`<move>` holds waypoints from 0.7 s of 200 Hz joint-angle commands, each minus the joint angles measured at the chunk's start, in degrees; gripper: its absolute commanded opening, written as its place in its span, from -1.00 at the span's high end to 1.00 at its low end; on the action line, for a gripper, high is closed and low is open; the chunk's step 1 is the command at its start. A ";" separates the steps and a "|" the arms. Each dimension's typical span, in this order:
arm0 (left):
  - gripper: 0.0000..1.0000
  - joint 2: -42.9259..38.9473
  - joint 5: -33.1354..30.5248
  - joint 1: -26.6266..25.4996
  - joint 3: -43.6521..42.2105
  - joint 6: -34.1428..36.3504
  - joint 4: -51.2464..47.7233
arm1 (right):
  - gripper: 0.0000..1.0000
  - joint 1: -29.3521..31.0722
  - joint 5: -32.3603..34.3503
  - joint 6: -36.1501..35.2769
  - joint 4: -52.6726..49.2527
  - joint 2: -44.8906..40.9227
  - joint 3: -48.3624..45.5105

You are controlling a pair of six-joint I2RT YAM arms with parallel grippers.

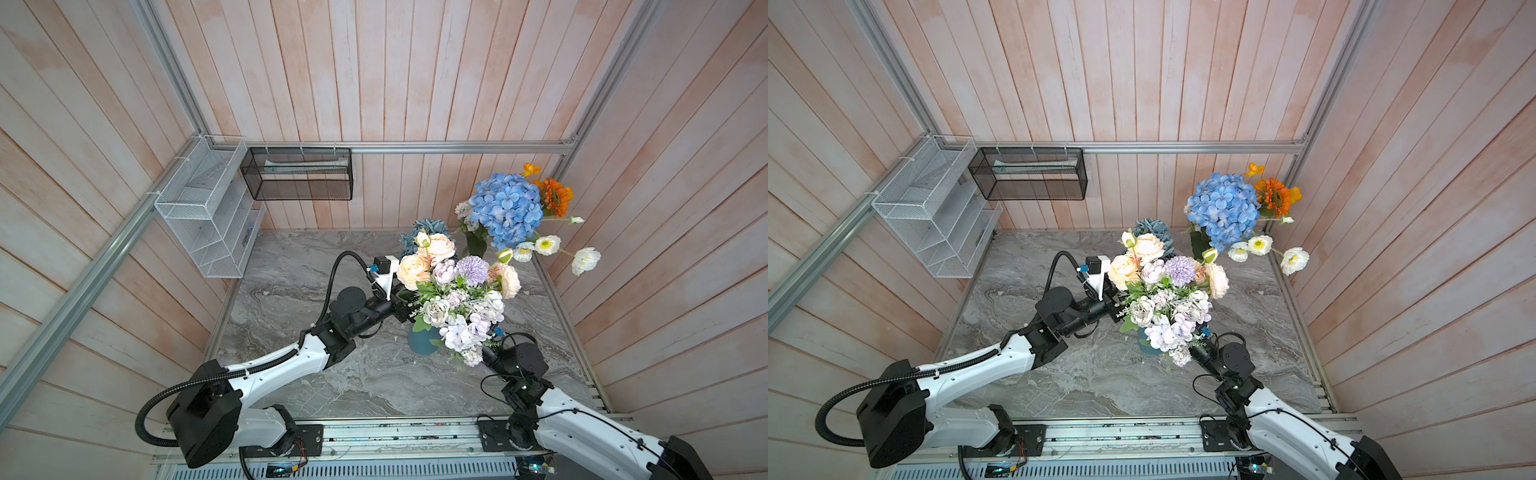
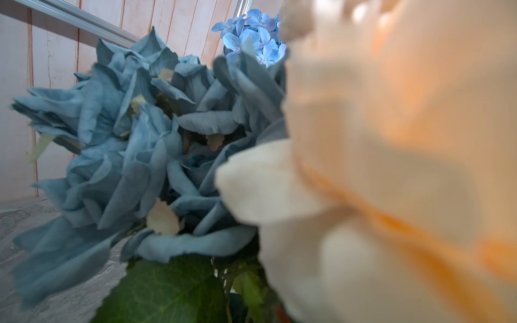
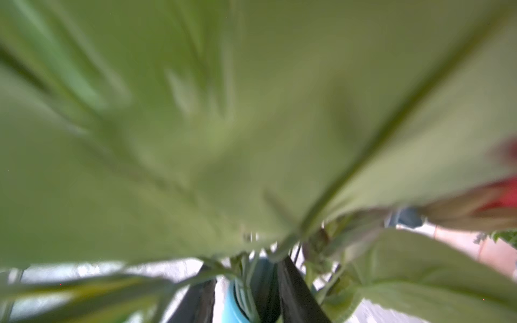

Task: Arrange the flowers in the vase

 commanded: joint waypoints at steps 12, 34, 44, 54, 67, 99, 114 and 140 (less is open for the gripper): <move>-0.84 -1.15 -0.89 0.24 -0.93 0.39 1.15 | 0.18 -0.04 -2.11 -0.33 -4.03 -5.02 1.57; -0.84 -1.07 -0.95 0.24 -0.93 0.22 1.15 | 0.16 0.10 -2.95 0.47 -3.51 -5.96 2.06; -0.84 -1.06 -0.96 0.24 -0.93 0.13 1.06 | 0.18 0.09 -3.20 0.78 -2.77 -5.78 2.22; -0.84 -1.06 -1.11 0.24 -0.98 0.03 0.98 | 0.25 0.18 -3.23 0.91 -2.01 -5.26 2.23; -0.84 -1.06 -1.39 0.25 -0.93 -0.05 0.78 | 0.52 0.14 -3.19 0.84 -1.32 -4.32 2.50; -0.83 -1.63 -3.66 0.24 -1.17 -0.66 -0.54 | 0.92 0.14 -2.59 0.51 -0.33 -3.83 2.10; -0.84 -2.13 -5.33 0.41 -1.40 -0.91 -1.41 | 0.97 0.16 -2.28 0.51 -0.77 -5.11 1.41; -0.88 -2.87 -6.93 1.12 -2.22 -1.83 -1.92 | 1.00 0.15 -1.54 1.02 -3.46 -8.65 -0.12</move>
